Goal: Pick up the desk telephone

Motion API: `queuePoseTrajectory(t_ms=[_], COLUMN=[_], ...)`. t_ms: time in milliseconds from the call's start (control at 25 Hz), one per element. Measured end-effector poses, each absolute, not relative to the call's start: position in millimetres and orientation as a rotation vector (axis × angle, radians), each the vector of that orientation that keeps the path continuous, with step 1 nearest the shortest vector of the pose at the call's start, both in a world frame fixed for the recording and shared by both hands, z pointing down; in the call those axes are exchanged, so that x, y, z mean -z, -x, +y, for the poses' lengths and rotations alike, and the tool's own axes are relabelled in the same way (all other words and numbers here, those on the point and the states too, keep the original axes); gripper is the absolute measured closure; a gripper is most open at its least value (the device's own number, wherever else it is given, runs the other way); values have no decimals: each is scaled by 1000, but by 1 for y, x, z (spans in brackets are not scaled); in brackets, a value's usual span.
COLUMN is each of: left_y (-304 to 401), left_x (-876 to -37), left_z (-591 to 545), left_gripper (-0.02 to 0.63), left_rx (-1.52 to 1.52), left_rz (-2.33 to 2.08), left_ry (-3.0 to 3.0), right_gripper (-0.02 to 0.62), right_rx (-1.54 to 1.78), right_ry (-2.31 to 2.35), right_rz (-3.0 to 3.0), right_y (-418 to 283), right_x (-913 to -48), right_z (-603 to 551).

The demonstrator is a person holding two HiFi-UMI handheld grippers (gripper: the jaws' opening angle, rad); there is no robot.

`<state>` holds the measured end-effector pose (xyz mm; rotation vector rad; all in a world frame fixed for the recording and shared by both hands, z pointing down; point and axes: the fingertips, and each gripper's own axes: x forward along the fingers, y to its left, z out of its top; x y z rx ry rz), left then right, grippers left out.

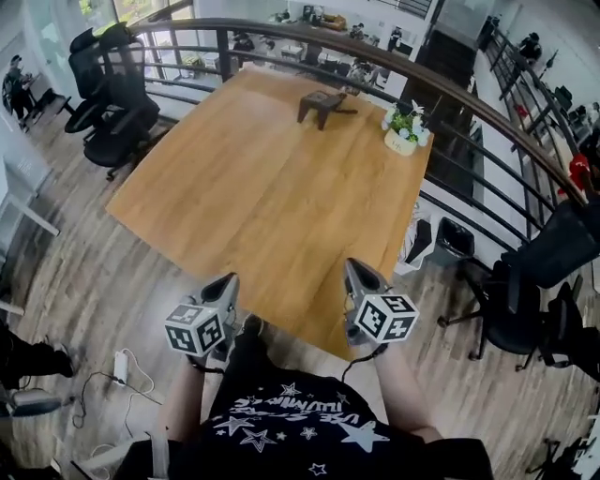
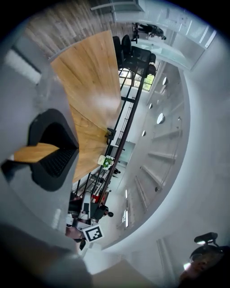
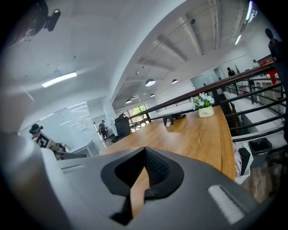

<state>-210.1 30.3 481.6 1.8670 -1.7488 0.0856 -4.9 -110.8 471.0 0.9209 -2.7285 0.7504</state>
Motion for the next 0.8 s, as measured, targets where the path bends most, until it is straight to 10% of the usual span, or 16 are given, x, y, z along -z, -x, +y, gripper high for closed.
queuePoseTrajectory(t_ms=[800], left_y=[336], left_x=[-441], left_z=[-205], left_gripper=[604], left_rx=[-63], left_rz=[-1423], left_ry=[-2120], right_gripper=[597], right_rx=[-769], right_ry=[-1401], right_rz=[-2584], right_y=[104], right_x=[-449], right_z=[-199])
